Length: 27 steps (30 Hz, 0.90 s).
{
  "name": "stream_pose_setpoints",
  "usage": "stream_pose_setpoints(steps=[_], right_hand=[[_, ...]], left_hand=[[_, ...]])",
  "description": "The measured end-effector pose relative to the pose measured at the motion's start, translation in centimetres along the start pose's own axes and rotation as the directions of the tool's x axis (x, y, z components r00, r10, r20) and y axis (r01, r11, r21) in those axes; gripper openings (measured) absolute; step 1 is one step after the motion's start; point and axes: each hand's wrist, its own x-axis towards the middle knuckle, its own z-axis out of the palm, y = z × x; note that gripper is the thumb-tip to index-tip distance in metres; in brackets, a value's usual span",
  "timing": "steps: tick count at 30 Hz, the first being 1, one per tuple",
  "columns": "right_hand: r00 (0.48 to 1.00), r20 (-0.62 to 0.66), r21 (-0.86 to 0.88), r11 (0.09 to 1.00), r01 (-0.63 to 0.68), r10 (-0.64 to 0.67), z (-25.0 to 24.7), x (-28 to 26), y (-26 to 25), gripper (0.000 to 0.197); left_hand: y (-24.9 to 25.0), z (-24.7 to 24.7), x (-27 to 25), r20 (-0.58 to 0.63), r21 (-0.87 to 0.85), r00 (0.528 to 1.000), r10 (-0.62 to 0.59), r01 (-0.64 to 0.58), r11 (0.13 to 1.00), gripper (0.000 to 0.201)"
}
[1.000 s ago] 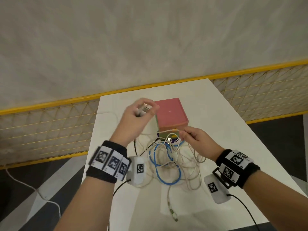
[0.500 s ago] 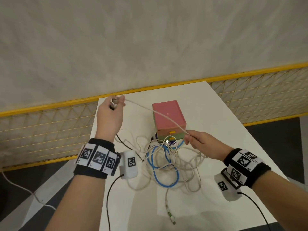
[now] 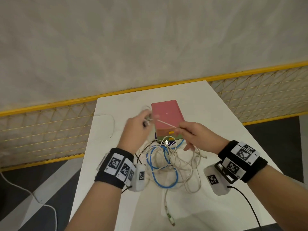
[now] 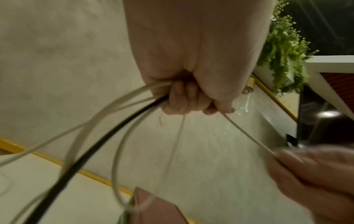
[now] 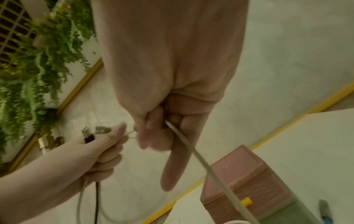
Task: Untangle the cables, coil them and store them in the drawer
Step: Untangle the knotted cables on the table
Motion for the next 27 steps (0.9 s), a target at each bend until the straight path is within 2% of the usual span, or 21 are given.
stream_pose_setpoints(steps=[2,3,5,6,7,9,10,11,13,15,17,19,21,23,25,27], right_hand=[[1.0,-0.018,0.012,1.0,0.015,-0.015,-0.4,0.0,0.3,0.024],[0.999,-0.032,-0.009,0.999,0.032,-0.033,-0.5,0.0,0.4,0.024],[0.996,-0.057,-0.08,0.995,0.067,-0.072,-0.3,0.5,0.5,0.025],[0.993,-0.067,-0.115,0.99,0.084,-0.092,-0.1,0.8,0.5,0.025],[0.991,-0.073,-0.14,0.985,0.1,-0.111,0.1,1.1,0.4,0.025],[0.985,-0.073,-0.158,0.977,0.141,-0.154,0.6,1.7,-0.1,0.025],[0.982,-0.072,-0.159,0.974,0.163,-0.176,0.7,1.9,-0.4,0.024],[0.978,-0.074,-0.153,0.971,0.182,-0.195,0.8,2.1,-0.7,0.023],[0.972,-0.083,-0.123,0.971,0.207,-0.218,0.8,2.4,-1.2,0.027],[0.975,-0.094,-0.07,0.978,0.194,-0.201,0.9,2.5,-1.0,0.026],[0.988,-0.078,-0.028,0.991,0.131,-0.133,1.0,2.3,0.0,0.024],[0.998,-0.042,-0.006,0.998,0.056,-0.056,1.4,1.8,1.9,0.026],[0.999,-0.043,-0.022,1.0,0.014,-0.015,1.7,1.2,3.3,0.028],[0.996,-0.086,-0.047,0.999,0.005,-0.009,1.8,1.0,3.9,0.029],[0.993,-0.112,-0.064,0.997,0.031,-0.038,1.7,1.0,3.5,0.03],[0.99,-0.124,-0.06,0.996,0.064,-0.071,1.5,1.3,2.6,0.028]], left_hand=[[-1.6,-1.2,0.8,-0.227,0.09,0.973,-0.035,0.057,0.994,0.025],[-2.1,-1.5,0.9,-0.296,0.142,0.954,-0.038,0.084,0.986,0.027],[-2.4,-1.4,0.9,-0.337,0.207,0.94,-0.058,0.134,0.969,0.017],[-2.1,-1.2,0.8,-0.317,0.188,0.946,-0.072,0.137,0.972,0.01],[-1.7,-0.8,0.5,-0.264,0.149,0.962,-0.074,0.117,0.982,0.016],[-0.6,0.1,0.0,-0.041,0.043,0.999,-0.033,0.034,0.998,0.035],[-0.2,0.6,-0.2,0.07,-0.001,0.998,-0.006,0.006,1.0,0.035],[0.0,1.1,-0.3,0.143,-0.028,0.99,0.012,-0.008,1.0,0.029],[-0.2,1.3,-0.2,0.168,-0.085,0.986,0.013,0.001,0.996,0.018],[-0.4,0.7,0.2,0.099,-0.093,0.995,0.027,-0.017,0.996,0.015],[-0.5,-0.8,0.8,-0.115,-0.062,0.992,0.049,-0.056,0.996,0.014],[-1.2,-3.0,1.5,-0.385,-0.082,0.923,-0.012,-0.021,0.996,0.014],[-2.4,-5.1,1.9,-0.517,-0.067,0.852,-0.084,0.057,0.996,0.017],[-3.3,-6.1,1.9,-0.482,0.016,0.864,-0.146,0.175,0.984,0.024],[-3.8,-5.9,1.4,-0.386,0.141,0.891,-0.238,0.312,0.94,0.043],[-3.8,-5.0,0.8,-0.296,0.305,0.921,-0.254,0.343,0.888,0.061]])
